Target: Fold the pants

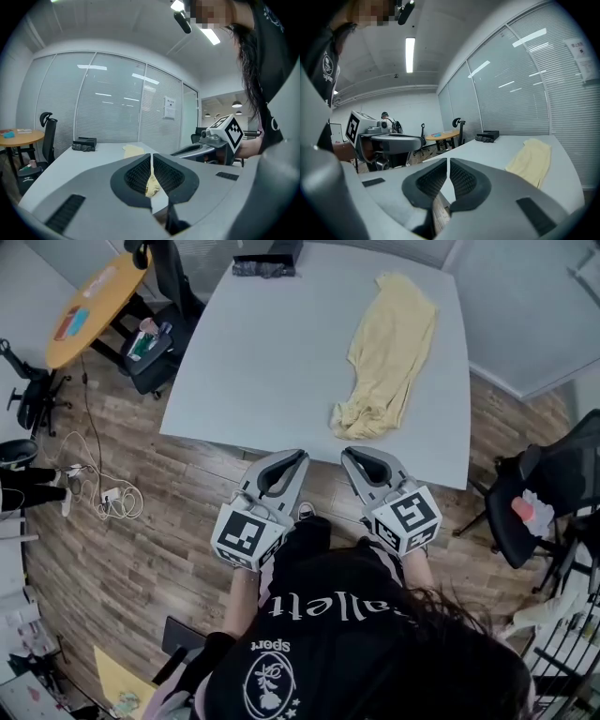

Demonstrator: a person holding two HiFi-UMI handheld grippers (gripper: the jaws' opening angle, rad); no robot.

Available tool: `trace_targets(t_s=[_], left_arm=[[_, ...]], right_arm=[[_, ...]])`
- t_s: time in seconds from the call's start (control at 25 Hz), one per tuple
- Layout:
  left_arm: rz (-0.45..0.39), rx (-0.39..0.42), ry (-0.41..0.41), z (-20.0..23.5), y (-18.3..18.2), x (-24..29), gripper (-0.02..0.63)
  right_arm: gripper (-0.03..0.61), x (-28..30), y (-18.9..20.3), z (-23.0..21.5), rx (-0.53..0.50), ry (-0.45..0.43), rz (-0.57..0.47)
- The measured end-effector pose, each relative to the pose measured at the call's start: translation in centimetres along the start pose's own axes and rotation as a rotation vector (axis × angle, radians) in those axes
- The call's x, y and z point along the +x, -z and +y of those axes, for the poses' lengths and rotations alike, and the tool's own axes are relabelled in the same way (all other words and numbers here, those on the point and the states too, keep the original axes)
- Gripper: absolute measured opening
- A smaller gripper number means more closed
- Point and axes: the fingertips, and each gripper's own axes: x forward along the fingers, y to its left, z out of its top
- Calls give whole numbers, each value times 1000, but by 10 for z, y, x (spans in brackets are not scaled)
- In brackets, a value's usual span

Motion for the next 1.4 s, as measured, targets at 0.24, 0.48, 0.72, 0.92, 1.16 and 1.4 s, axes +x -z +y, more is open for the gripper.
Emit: trace_targets(t_s=[0.24, 0.48, 0.72, 0.92, 1.16, 1.4], left_arm=[[18, 12, 79, 23, 7, 5, 35], [48, 16, 151, 24, 15, 23, 35], [83, 24, 193, 12, 23, 46, 35], [103, 20, 175, 14, 25, 58, 35], [98, 9, 115, 28, 15, 75, 35], [111, 0, 73, 32, 14, 94, 35]], right_arm=[[34, 20, 2, 2, 24, 65, 5], [34, 17, 11, -7, 49, 121, 30], [34, 5, 28, -37, 59, 186, 72], [35, 5, 39, -70, 22, 198, 111], [88, 18, 59, -104, -16, 142, 197], [208, 40, 89, -138, -91, 63, 316]])
